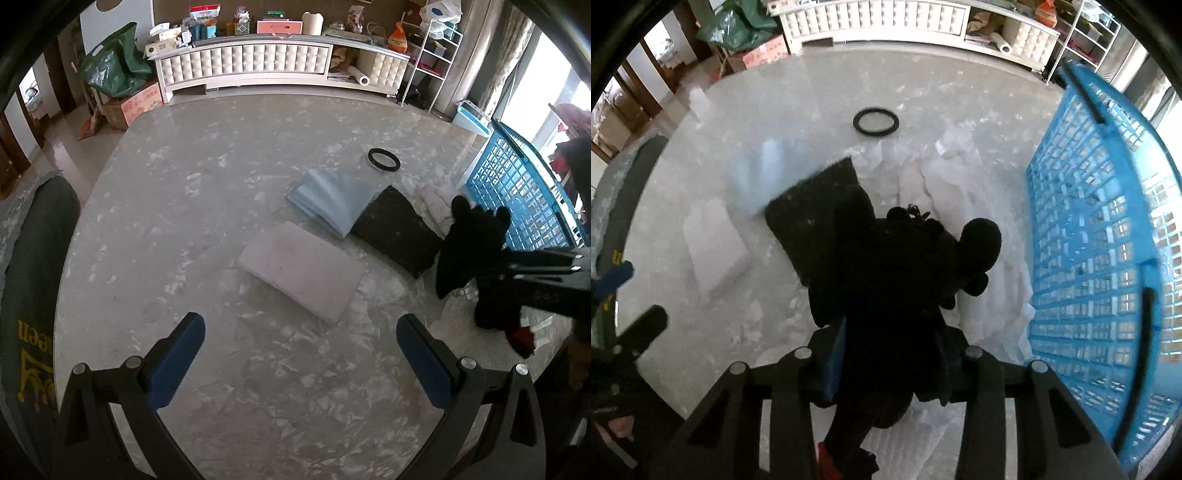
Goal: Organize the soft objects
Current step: 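Lift the black plush toy with the right gripper while the left gripper grasps the white foam pad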
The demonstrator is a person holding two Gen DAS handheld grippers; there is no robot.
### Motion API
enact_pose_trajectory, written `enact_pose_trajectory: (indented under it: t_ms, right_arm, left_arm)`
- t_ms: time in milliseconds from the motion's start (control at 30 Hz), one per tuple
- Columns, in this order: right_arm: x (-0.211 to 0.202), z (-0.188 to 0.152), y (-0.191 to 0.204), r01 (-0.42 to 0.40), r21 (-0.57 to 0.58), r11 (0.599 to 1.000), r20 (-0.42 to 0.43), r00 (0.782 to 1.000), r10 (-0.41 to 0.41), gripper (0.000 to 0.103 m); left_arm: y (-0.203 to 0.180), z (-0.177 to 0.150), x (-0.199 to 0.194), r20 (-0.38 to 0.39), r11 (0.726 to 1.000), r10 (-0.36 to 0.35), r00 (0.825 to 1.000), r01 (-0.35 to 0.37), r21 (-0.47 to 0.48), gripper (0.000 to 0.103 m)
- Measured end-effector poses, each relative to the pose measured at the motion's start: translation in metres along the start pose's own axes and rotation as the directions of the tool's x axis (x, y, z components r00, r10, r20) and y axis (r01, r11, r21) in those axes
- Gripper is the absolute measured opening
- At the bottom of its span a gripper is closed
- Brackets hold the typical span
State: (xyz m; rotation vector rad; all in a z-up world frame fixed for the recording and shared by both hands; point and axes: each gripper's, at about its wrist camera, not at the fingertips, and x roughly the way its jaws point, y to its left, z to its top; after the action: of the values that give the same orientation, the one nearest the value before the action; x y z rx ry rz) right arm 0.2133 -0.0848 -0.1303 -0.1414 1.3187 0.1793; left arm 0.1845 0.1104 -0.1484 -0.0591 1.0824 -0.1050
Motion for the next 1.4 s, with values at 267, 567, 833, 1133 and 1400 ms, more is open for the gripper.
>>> enact_pose_trajectory:
  t_ms: [267, 567, 833, 1133, 1400]
  right_arm:
    - [-0.054, -0.002, -0.01, -0.078, -0.018, 0.997, 0.049, 0.996, 0.079, 0.038]
    - [-0.083, 0.005, -0.024, -0.127, -0.046, 0.991, 0.101, 0.986, 0.131, 0.038]
    - [-0.105, 0.016, -0.055, -0.135, -0.029, 0.99, 0.126, 0.982, 0.137, 0.038]
    - [-0.146, 0.026, -0.097, -0.106, -0.011, 0.994, 0.187, 0.977, 0.106, 0.038]
    - [-0.139, 0.026, -0.132, -0.031, 0.033, 0.999, 0.19, 0.981, 0.025, 0.039]
  left_arm:
    - [-0.001, 0.0, -0.003, -0.004, 0.999, -0.011, 1.0, 0.011, 0.042, 0.103]
    - [-0.019, 0.008, 0.011, 0.005, 0.985, 0.028, 1.0, -0.028, 0.172, 0.103]
    - [-0.026, 0.021, 0.038, -0.014, 0.937, 0.068, 0.998, -0.059, 0.344, 0.103]
    - [-0.031, 0.028, 0.05, -0.039, 0.899, 0.045, 0.998, -0.024, 0.437, 0.103]
    - [-0.037, 0.034, 0.065, -0.071, 0.852, 0.023, 0.997, 0.017, 0.524, 0.103]
